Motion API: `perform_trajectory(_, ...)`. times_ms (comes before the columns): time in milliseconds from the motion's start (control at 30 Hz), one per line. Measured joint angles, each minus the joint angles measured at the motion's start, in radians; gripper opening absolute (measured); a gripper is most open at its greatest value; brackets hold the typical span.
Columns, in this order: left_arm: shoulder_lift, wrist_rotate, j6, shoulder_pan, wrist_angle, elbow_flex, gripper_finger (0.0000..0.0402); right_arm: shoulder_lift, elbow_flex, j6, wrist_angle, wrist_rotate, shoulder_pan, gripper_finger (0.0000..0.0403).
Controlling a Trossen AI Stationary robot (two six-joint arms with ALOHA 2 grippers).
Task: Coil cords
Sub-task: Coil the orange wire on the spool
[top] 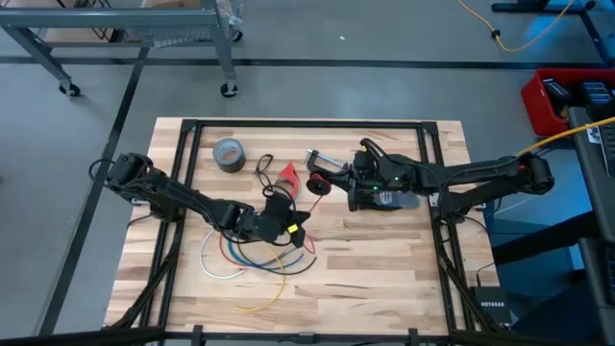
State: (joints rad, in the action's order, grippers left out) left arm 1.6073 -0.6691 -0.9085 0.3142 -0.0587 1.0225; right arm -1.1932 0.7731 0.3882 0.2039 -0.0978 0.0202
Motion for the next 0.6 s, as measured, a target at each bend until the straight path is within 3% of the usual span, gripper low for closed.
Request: perform_trajectory(600, 0.0, -0.101, -0.061, -0.002, 0.252, 0.0, 0.0, 0.047, 0.0, 0.028, -0.255, 0.237, 0.0, 0.0005)
